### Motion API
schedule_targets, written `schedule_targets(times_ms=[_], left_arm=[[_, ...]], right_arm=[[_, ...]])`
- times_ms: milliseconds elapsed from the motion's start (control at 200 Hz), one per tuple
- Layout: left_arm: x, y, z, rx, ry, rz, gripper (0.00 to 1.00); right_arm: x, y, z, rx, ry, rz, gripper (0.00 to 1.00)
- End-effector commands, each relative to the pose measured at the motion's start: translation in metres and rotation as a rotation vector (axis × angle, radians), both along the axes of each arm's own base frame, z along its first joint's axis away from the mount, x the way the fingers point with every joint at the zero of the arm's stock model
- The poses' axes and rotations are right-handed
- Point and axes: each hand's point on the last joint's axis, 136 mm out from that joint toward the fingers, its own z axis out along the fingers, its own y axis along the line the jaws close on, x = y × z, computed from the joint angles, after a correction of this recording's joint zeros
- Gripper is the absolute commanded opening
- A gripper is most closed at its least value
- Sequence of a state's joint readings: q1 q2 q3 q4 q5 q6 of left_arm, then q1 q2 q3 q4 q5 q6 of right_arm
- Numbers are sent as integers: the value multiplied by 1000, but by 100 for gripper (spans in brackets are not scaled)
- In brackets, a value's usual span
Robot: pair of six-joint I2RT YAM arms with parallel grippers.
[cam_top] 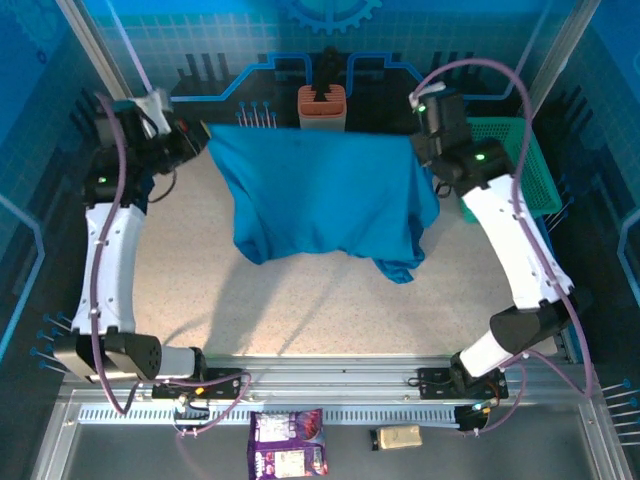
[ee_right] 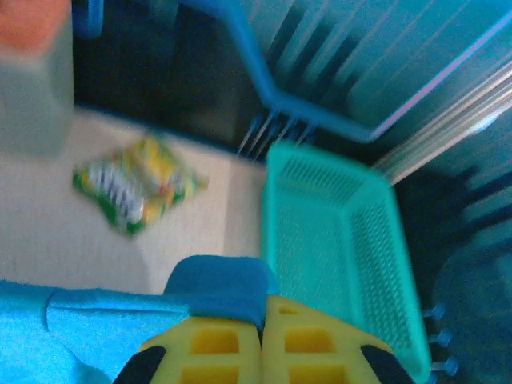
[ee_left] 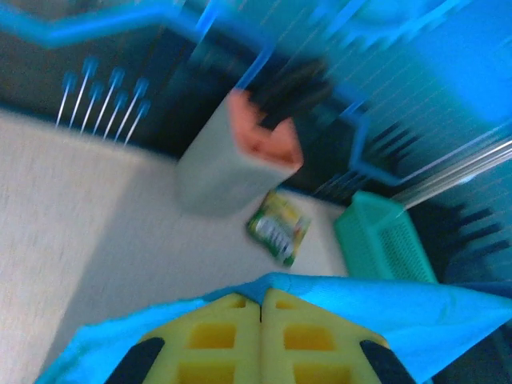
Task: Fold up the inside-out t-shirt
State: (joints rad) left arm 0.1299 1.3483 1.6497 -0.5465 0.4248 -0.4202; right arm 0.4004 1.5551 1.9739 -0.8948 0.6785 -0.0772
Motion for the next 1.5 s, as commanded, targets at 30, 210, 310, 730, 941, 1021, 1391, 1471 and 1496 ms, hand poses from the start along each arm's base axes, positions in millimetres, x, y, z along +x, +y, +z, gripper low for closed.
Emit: schedule_targets(times_ms=[30, 210, 310, 730, 941, 1021, 1391, 1471, 1496], left_arm=[[-34, 1, 91, 33, -239, 26, 0], [-52, -4, 115, -6, -362, 12, 0], [-53, -2, 109, -6, -363, 31, 0], [-87, -5, 223, 33, -579, 28, 0], [-74, 0, 146, -19, -418, 53, 0], [-85, 2, 147, -18, -432, 71, 0], [-166, -10, 188, -3, -566, 68, 0], [-183, -13, 196, 8, -594, 63, 0], [-187, -14, 197, 13, -600, 62, 0]], right_arm=[[-28, -33, 100, -14, -264, -62, 0], [-99, -76, 199, -1, -623, -180, 0], [-116, -78, 207, 20, -688, -162, 0], [-62, -13, 116, 208, -417, 99, 0], [-114, -64, 177, 171, -631, -58, 0], [-117, -53, 180, 180, -612, -4, 0], [-212, -80, 210, 315, -794, 58, 0], [-228, -85, 218, 340, -834, 71, 0], [-231, -85, 220, 347, -842, 79, 0]])
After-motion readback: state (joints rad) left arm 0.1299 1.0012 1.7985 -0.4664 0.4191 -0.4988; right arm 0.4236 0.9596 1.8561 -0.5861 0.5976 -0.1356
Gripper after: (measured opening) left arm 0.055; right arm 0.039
